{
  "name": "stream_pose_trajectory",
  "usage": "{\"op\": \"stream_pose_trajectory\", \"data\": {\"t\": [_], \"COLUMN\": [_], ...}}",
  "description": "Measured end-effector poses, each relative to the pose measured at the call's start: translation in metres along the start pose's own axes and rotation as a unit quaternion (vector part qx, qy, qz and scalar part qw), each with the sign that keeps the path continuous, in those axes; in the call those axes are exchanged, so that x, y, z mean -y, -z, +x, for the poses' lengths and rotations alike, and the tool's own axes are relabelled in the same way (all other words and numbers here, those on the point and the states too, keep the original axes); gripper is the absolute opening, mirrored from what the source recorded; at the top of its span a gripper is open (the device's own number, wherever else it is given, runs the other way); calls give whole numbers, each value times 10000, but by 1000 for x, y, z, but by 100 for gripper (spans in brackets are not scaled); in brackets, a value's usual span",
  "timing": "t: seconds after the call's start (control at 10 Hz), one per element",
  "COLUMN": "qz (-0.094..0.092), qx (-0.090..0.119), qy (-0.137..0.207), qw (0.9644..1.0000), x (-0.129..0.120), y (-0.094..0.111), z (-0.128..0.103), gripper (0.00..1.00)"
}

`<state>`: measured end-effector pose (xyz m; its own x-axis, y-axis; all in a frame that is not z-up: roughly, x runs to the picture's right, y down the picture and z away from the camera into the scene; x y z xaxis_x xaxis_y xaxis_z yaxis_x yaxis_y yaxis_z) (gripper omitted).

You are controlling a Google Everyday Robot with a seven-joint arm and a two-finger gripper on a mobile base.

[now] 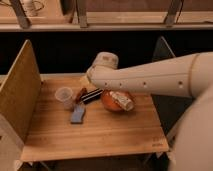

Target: Place the eraser on the white sponge

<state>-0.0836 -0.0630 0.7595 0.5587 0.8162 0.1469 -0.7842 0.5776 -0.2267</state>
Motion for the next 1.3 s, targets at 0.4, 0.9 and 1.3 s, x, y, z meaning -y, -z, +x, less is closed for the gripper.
{"op": "stream_pose_trajectory", "data": {"t": [0.4, 0.9, 1.3], "qz": [-919, -1547, -1409], "qx": [-683, -766, -292], "qy": [405, 701, 891], "qw": [9926, 9825, 9856], "x": [-43, -68, -24], "y": [-79, -112, -88], "z": [19, 36, 61], "gripper": [80, 80, 80]}}
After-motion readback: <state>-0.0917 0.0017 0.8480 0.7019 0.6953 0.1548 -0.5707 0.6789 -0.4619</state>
